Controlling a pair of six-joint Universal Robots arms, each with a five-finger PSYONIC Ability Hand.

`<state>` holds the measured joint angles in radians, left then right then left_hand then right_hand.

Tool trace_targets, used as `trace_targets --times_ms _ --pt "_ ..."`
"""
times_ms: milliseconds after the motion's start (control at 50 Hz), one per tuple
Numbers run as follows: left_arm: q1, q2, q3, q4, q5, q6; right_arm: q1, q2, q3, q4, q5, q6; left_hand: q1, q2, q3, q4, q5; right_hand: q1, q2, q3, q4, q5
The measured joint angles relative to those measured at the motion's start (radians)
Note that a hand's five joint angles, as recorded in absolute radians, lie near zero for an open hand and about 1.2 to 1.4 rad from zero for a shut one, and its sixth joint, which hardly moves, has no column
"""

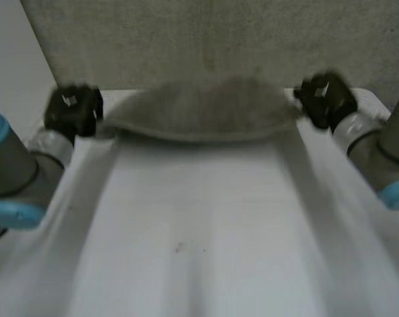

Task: Fold the towel.

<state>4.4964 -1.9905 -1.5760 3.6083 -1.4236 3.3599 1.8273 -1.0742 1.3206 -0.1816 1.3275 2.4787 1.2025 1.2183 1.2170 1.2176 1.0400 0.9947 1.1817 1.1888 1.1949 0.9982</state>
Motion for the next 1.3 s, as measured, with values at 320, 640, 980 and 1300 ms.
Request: trace_targets --times_ms 320,640,980,1300 --pt "0.112 0.224 -0.416 -0.367 0.068 0.502 -0.081 -0.143 0.259 0.600 0.086 -0.321 0.000 0.000 0.000 0.000 0.000 0.000 0.000 0.000 0.000 0.000" --pt "0.210 0.427 -0.349 -0.552 0.285 0.581 -0.119 -0.262 0.232 0.621 0.087 -0.343 0.000 0.000 0.000 0.000 0.000 0.000 0.000 0.000 0.000 0.001" --pt "0.010 -0.180 0.114 -0.210 0.011 0.449 -0.036 0.150 -0.060 0.237 0.247 -0.192 0.000 0.000 0.000 0.000 0.001 0.000 0.000 0.000 0.000 0.002" --pt "-0.041 -0.364 0.359 -0.132 -0.015 0.402 0.018 0.284 -0.139 -0.060 0.370 -0.249 -0.927 -0.943 -0.942 -0.944 -0.917 -0.785 -0.944 -0.969 -0.961 -0.927"
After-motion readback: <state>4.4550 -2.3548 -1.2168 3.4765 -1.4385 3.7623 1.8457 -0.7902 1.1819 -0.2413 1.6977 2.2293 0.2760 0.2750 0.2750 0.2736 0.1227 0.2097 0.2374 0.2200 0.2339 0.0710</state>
